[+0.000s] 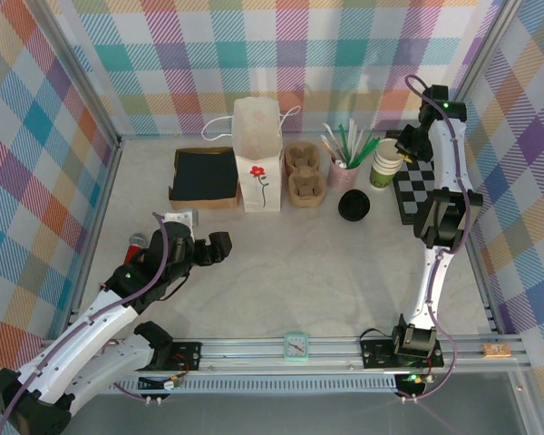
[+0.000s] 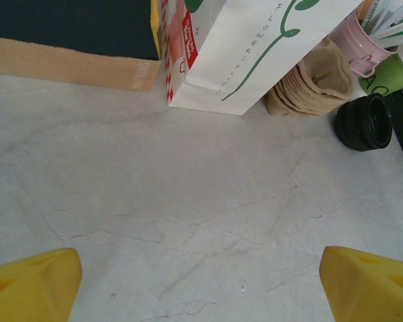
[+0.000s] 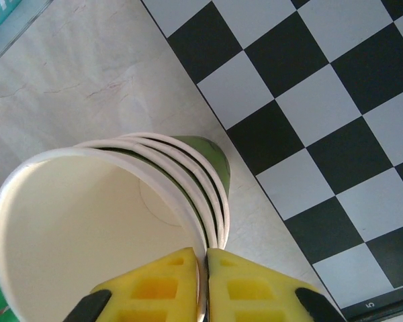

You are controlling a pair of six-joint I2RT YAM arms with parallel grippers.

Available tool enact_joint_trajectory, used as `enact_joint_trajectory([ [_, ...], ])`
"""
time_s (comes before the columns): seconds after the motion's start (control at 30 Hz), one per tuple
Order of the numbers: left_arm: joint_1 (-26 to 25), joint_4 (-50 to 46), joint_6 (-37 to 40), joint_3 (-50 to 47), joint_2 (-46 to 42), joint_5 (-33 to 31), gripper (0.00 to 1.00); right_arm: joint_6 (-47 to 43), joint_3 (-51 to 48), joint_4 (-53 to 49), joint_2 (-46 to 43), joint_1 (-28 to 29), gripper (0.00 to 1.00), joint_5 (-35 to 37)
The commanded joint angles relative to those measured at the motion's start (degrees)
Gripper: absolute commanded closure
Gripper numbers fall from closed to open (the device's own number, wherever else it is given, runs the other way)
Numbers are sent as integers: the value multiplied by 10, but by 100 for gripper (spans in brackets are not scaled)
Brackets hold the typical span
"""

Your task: Pack the takeout coffee

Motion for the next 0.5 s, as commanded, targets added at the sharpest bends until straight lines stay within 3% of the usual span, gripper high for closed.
enact_joint_trajectory([
  [0.0, -7, -9, 1, 7, -8, -9, 9, -5, 21, -9, 4, 5, 90, 5],
  [0.47, -7, -4, 4, 17, 4, -9, 9, 1, 61, -17, -1, 5, 92, 4],
])
